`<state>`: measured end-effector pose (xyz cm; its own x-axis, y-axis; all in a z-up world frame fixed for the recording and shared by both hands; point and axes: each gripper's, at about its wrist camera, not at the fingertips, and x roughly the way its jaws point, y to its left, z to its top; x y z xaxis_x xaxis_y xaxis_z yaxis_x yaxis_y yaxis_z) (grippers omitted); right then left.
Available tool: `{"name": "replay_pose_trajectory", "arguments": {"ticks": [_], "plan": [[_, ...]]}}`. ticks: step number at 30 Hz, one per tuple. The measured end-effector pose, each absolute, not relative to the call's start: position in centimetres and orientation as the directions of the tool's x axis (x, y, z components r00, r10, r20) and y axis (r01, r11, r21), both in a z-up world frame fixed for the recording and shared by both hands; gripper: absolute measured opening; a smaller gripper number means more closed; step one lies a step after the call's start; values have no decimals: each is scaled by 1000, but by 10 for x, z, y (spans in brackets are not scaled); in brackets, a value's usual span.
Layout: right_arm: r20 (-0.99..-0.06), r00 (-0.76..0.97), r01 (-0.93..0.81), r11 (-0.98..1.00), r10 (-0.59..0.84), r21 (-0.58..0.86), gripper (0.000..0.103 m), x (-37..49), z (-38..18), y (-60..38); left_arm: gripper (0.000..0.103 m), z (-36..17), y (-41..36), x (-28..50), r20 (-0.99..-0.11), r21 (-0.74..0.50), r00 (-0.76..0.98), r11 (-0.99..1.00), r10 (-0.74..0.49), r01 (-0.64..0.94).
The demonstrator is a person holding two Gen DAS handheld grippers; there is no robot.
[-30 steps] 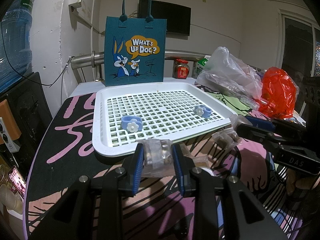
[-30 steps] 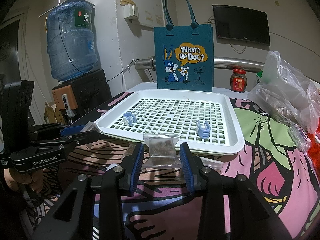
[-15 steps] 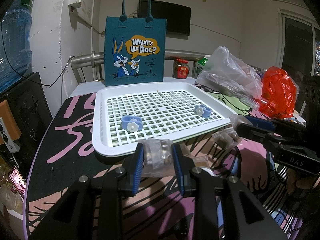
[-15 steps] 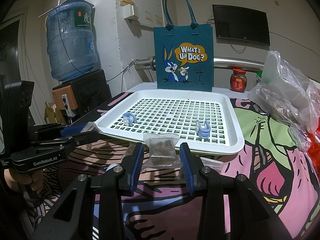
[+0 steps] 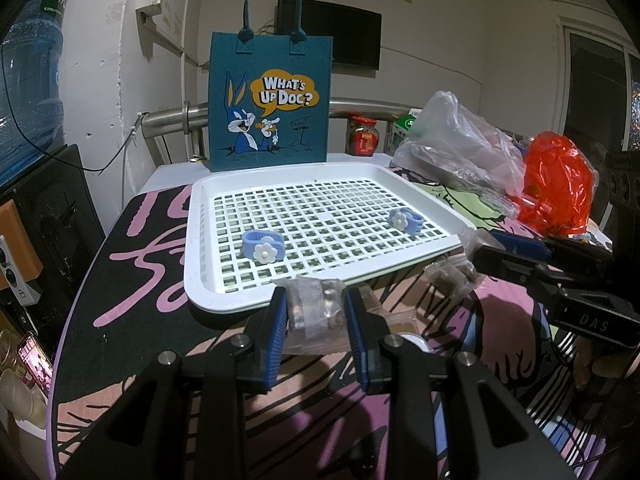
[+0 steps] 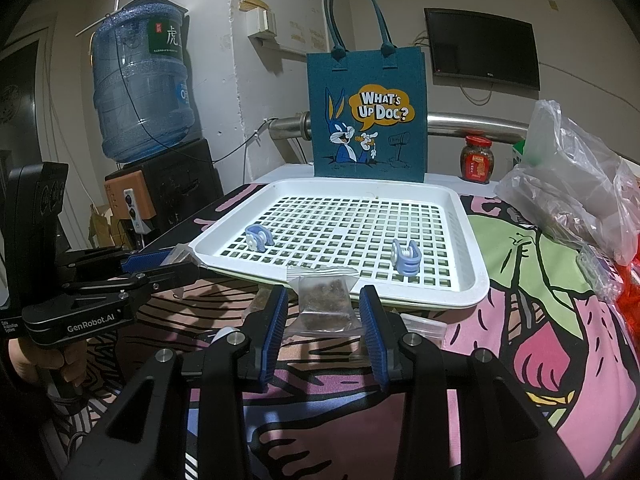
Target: Organize objects
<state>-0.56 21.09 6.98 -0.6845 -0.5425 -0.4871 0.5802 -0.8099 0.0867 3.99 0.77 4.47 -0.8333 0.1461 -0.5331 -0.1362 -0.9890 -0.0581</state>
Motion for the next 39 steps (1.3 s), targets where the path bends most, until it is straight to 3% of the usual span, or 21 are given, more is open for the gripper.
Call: {"name": "replay_pose_trajectory", "arguments": {"ticks": [30, 39], "plan": [[-522, -663, 570, -814, -537, 113, 37, -10, 68, 208, 28, 35, 0, 29, -593, -82, -794, -991, 132, -103], [-531, -653, 564, -815, -540, 134, 37, -15, 67, 210, 28, 38, 6, 31, -590, -29, -803, -996, 88, -88]]}}
